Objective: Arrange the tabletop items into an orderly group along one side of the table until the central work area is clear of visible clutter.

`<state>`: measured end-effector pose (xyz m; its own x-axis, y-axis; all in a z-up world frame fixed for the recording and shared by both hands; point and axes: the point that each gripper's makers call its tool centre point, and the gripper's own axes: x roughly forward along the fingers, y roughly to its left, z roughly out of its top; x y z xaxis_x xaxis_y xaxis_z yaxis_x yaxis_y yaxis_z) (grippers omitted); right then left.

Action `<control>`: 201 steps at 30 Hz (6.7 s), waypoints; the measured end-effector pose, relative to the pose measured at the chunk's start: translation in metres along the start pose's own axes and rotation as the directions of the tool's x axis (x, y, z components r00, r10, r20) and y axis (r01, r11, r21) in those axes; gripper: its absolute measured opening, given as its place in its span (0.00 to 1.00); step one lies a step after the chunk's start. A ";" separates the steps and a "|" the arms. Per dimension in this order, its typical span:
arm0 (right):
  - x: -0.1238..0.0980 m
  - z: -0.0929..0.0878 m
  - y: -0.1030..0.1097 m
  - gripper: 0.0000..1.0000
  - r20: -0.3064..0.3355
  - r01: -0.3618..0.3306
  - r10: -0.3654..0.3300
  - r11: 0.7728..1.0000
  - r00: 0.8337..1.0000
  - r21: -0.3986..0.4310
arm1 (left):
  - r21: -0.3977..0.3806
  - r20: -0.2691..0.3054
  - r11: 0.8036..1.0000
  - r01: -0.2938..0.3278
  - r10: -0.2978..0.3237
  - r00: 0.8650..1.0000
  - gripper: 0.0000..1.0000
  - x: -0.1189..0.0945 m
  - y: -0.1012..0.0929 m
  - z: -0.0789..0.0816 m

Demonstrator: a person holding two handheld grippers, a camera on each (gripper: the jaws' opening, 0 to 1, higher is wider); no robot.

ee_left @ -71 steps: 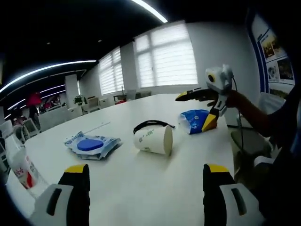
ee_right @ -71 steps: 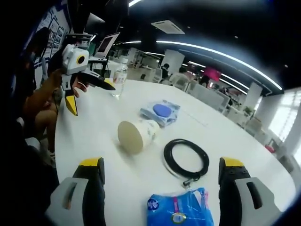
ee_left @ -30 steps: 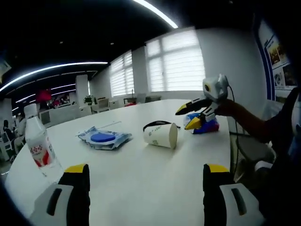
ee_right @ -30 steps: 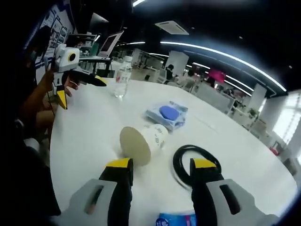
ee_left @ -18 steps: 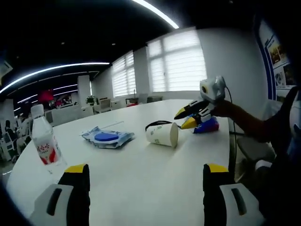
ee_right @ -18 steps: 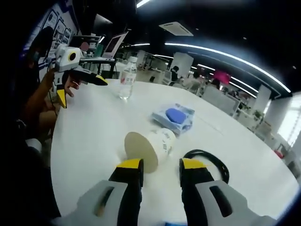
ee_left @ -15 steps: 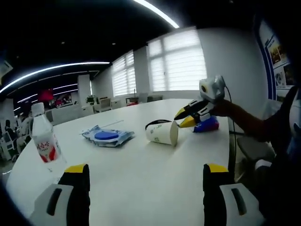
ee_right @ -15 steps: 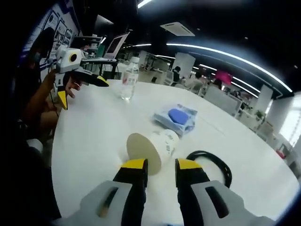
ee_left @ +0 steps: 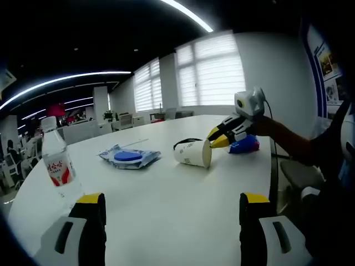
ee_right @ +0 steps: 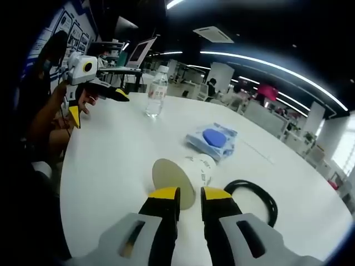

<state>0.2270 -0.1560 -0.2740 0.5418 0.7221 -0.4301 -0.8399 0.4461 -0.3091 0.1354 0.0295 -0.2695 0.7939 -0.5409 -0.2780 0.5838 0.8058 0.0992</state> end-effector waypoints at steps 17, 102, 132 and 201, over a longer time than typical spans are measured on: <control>0.002 -0.001 -0.011 0.01 0.004 0.019 -0.019 1.000 1.000 -0.007 | -0.003 -0.006 1.000 -0.008 0.008 1.000 1.00 -0.003 0.001 -0.004; 0.044 0.096 -0.009 0.00 -0.441 -0.513 0.499 0.853 0.746 0.096 | 0.003 -0.037 0.996 -0.084 0.084 0.996 1.00 -0.031 0.011 -0.019; 0.094 0.134 0.019 0.00 -0.597 -0.475 0.499 0.854 0.628 0.213 | 0.007 -0.052 0.988 -0.153 0.153 0.987 1.00 -0.051 0.020 -0.027; 0.179 0.128 0.047 0.00 -0.660 -0.369 0.545 0.838 0.517 0.402 | -0.032 -0.065 0.969 -0.245 0.242 0.968 1.00 -0.087 0.051 -0.056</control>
<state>0.2803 0.0617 -0.2571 -0.1565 0.2674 -0.9508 -0.9162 0.3202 0.2408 0.0863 0.1315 -0.2941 0.8987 -0.3126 -0.3075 0.3661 0.9210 0.1335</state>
